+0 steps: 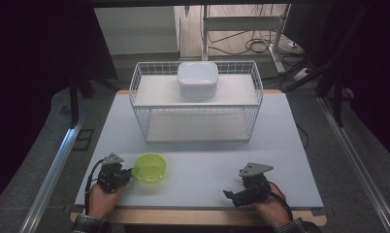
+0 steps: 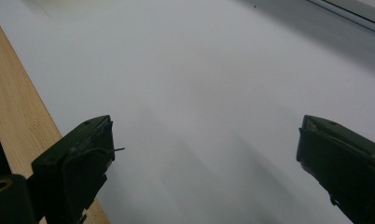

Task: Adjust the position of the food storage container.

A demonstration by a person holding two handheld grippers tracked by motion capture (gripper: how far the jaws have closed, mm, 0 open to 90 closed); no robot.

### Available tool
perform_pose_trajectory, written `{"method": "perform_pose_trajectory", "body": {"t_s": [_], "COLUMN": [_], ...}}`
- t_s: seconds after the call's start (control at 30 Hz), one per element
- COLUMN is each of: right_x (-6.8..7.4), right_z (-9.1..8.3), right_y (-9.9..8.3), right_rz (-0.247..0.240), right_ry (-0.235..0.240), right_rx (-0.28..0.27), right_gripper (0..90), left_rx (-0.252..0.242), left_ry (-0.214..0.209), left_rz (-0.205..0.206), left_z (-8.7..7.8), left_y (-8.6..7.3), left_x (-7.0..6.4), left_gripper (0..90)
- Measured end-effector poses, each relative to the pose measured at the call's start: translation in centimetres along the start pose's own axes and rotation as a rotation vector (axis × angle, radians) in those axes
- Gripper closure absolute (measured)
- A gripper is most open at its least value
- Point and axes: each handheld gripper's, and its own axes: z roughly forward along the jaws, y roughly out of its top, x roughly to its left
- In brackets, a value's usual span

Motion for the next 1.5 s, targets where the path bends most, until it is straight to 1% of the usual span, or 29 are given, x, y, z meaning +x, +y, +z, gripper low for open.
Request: {"method": "perform_pose_trajectory", "body": {"t_s": [0.23, 0.4, 0.43, 0.47, 0.53, 0.63, 0.87, 1.1, 1.23, 1.37, 1.47, 1.5], "right_x": [0.1, 0.1, 0.1, 0.1, 0.1, 0.1, 0.1, 0.0, -0.1, -0.3, -0.4, -0.4], "right_z": [0.1, 0.2, 0.2, 0.2, 0.2, 0.3, 0.4, 0.5, 0.5, 0.5, 0.6, 0.6], "right_y": [0.0, 0.0, 0.0, 0.0, 0.0, -0.1, -0.1, -0.2, -0.2, -0.3, -0.3, -0.3], "right_rz": [0.000, 0.001, 0.000, 0.000, 0.000, -0.001, 0.001, 0.006, 0.011, 0.022, 0.026, 0.027], "right_ry": [0.002, 0.002, 0.002, 0.002, 0.003, 0.004, 0.006, 0.007, 0.007, 0.008, 0.010, 0.010], "right_rx": [0.005, 0.008, 0.010, 0.010, 0.012, 0.013, 0.020, 0.026, 0.027, 0.027, 0.026, 0.026], "right_gripper": [4.6, 4.5, 4.5, 4.5, 4.6, 4.6, 4.6, 4.6, 4.5, 4.5, 4.6, 4.6], "left_rx": [0.018, 0.026, 0.028, 0.028, 0.028, 0.036, 0.029, 0.040, 0.037, 0.044, 0.058, 0.062], "left_ry": [-0.051, -0.084, -0.098, -0.098, -0.109, -0.132, -0.167, -0.192, -0.203, -0.214, -0.217, -0.218], "left_rz": [0.036, 0.068, 0.074, 0.074, 0.084, 0.097, 0.121, 0.145, 0.162, 0.183, 0.211, 0.215], "left_z": [1.2, 2.2, 2.5, 2.5, 2.9, 3.3, 4.0, 4.7, 5.1, 5.5, 5.9, 6.1], "left_y": [0.6, 1.0, 1.2, 1.2, 1.3, 1.4, 1.8, 2.0, 2.1, 2.3, 2.3, 2.3], "left_x": [-1.6, -3.3, -3.9, -3.9, -4.4, -5.1, -6.4, -7.5, -8.3, -9.1, -9.7, -10.0], "left_gripper": [89.5, 89.5, 89.6, 89.5, 89.5, 89.5, 89.5, 89.4, 89.3, 89.1, 88.6, 88.5]}}
